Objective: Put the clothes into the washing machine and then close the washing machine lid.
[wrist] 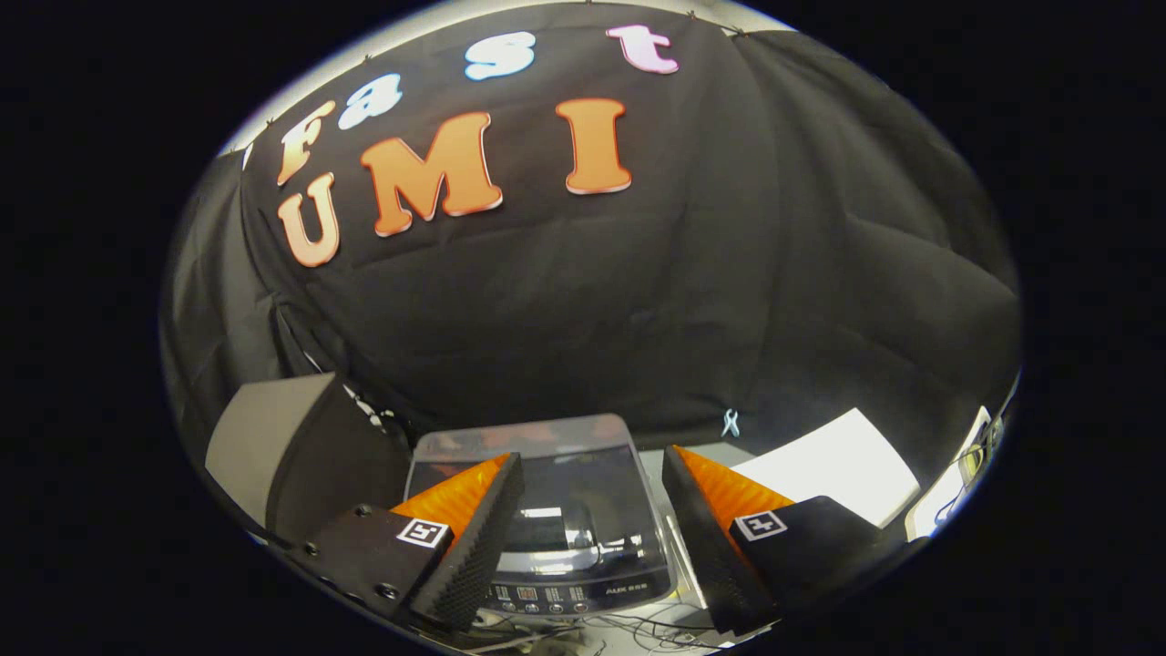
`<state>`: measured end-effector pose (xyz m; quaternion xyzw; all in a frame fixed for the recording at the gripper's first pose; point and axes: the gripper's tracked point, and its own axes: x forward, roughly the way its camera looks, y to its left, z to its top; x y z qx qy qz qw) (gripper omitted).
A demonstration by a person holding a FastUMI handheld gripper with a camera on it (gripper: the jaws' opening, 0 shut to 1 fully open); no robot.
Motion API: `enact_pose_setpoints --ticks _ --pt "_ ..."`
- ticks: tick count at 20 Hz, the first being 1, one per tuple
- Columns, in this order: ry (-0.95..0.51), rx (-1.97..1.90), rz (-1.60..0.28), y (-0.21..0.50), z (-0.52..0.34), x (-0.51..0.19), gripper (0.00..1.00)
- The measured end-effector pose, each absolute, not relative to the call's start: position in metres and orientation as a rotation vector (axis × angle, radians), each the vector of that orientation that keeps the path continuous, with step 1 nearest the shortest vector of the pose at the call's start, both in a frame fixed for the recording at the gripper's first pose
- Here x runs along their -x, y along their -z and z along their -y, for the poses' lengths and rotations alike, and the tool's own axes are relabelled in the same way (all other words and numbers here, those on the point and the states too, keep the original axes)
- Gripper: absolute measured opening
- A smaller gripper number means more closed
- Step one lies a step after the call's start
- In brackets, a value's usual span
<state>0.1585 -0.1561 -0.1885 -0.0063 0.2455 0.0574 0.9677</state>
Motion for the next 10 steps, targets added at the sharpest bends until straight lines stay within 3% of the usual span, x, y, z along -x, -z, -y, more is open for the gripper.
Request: enact_pose_setpoints --ticks 10 --pt "-0.158 0.062 -0.251 0.048 0.137 -0.169 0.97"
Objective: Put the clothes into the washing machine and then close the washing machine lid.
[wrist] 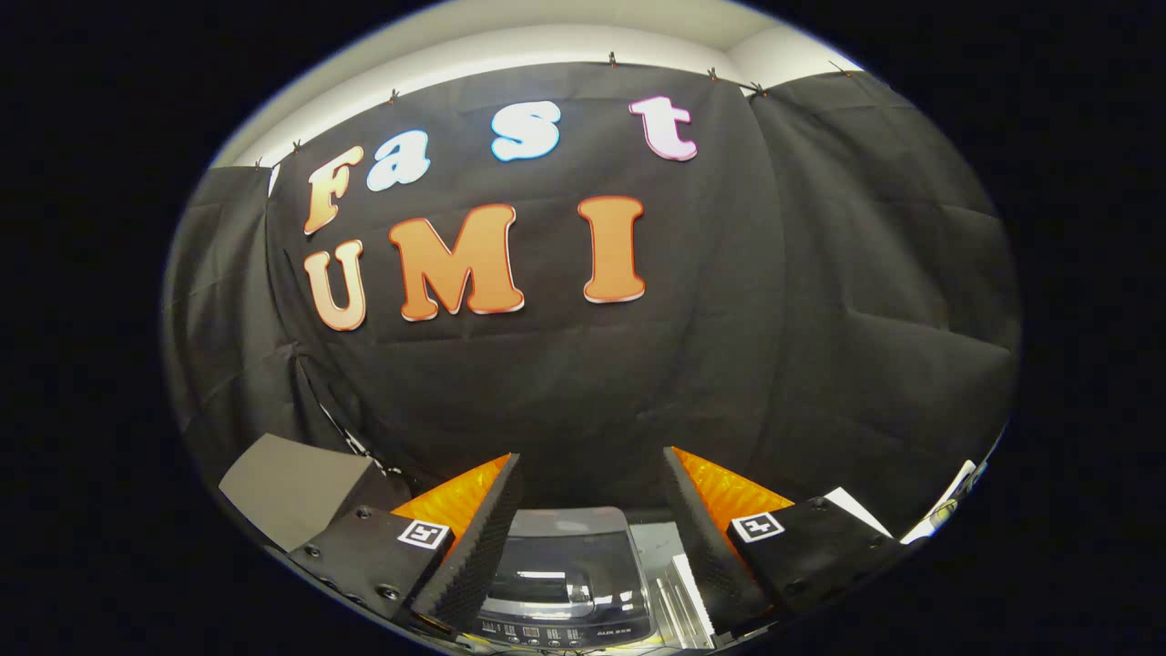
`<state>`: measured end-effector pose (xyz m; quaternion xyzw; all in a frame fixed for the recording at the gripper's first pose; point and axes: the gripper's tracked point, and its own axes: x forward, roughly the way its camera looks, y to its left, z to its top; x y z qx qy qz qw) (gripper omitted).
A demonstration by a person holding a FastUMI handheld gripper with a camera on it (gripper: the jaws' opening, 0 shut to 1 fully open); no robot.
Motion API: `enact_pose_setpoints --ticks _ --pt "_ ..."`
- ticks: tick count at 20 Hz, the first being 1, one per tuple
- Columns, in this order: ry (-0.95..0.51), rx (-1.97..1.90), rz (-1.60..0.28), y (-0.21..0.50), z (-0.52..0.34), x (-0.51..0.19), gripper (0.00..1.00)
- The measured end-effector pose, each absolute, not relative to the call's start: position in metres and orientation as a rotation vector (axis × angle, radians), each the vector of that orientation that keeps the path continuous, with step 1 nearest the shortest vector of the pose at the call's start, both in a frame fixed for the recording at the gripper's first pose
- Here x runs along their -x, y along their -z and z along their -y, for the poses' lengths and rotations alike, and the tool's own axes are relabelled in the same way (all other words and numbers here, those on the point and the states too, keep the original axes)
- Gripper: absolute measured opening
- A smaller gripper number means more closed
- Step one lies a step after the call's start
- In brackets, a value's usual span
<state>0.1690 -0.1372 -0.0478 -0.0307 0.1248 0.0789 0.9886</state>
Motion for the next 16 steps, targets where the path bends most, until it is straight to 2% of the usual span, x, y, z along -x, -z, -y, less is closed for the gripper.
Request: enact_pose_setpoints --ticks 9,16 --pt "-0.177 0.088 -0.059 -0.058 0.125 -0.141 0.97" --pt "-0.172 0.104 -0.019 -0.077 0.120 -0.124 0.97"
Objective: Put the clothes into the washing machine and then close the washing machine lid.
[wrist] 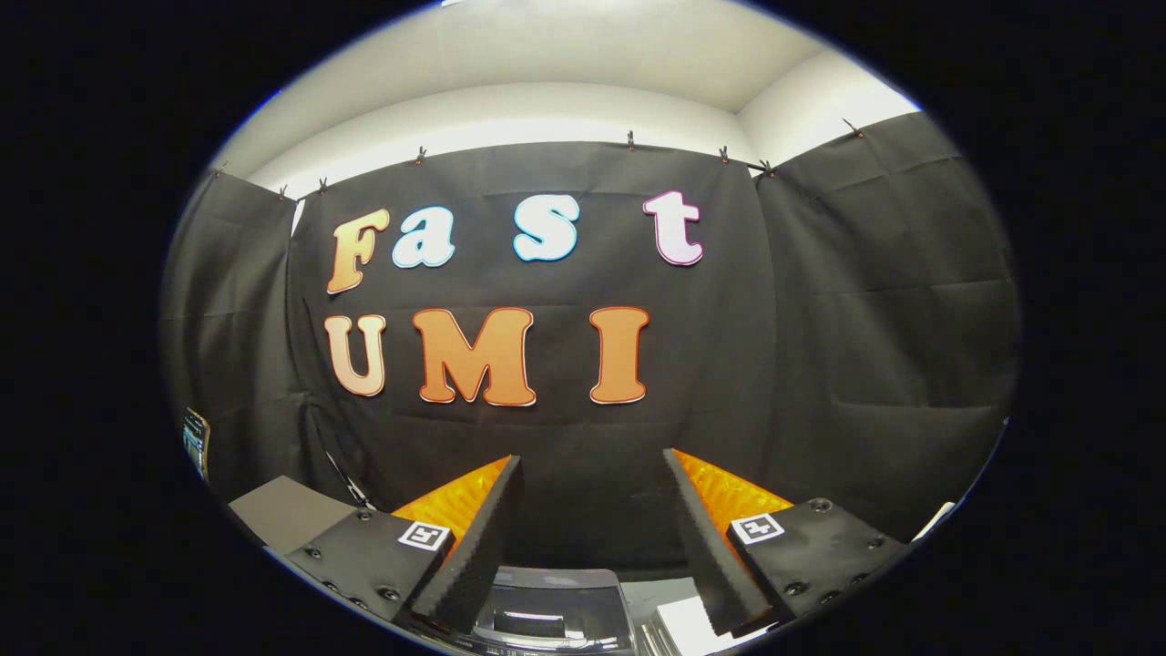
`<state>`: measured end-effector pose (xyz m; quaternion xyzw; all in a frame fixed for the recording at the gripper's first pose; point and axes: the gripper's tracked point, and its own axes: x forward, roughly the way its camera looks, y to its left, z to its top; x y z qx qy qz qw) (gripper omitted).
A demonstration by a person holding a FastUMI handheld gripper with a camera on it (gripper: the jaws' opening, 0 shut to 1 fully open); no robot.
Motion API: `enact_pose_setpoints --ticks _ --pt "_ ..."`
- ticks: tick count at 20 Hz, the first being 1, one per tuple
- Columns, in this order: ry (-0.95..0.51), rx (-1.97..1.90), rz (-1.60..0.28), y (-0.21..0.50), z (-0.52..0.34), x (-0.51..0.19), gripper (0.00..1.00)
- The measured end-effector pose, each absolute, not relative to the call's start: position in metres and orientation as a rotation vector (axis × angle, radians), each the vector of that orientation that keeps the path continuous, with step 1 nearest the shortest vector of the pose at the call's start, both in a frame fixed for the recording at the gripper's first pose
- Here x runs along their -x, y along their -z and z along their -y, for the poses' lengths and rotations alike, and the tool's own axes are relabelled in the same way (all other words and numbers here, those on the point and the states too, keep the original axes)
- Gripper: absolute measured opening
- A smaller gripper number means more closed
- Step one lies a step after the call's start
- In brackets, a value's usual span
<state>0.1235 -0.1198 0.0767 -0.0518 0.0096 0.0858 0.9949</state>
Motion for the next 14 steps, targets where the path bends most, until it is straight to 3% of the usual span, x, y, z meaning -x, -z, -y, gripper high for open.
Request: enact_pose_setpoints --ticks 14 --pt "-0.183 0.085 -0.039 -0.068 0.104 -0.133 0.97"
